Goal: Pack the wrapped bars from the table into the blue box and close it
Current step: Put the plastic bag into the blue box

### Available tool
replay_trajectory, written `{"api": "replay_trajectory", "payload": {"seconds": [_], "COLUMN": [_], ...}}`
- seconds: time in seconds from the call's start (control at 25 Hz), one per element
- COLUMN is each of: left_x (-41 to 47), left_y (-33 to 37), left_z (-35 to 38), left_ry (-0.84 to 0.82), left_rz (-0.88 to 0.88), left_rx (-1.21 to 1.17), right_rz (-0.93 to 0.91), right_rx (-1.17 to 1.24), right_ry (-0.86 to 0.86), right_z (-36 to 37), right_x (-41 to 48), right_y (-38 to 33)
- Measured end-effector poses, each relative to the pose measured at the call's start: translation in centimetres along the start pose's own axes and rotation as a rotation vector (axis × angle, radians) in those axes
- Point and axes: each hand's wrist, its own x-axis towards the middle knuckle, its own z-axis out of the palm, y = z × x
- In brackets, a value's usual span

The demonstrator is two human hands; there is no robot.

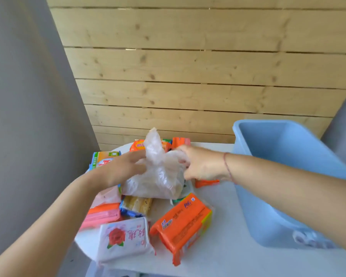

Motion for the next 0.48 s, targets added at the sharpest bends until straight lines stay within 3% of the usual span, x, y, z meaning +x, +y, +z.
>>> {"api": "replay_trajectory", "payload": {"seconds": [0.08, 0.2, 0.48], "left_x": [0.0, 1.2, 2.5], "left_y": [0.0, 0.7, 4.5], "left_z": [0.9, 2.7, 2.1], "left_ry": [0.025, 0.223, 0.468], "left_rz": [0.043, 0.077, 0.052], "left_rx": [0.264, 0.328, -0.147], "right_rz": [0.066, 0.141, 0.124], "right_rx": [-0.094, -0.178, 0.184], "right_ry": [-0.055, 0.038, 0.299], "right_z": [1.9, 4.0, 3.5], "right_x": [-0.2, 0.2, -0.6], "right_y": [0.2, 0.1, 0.3]}}
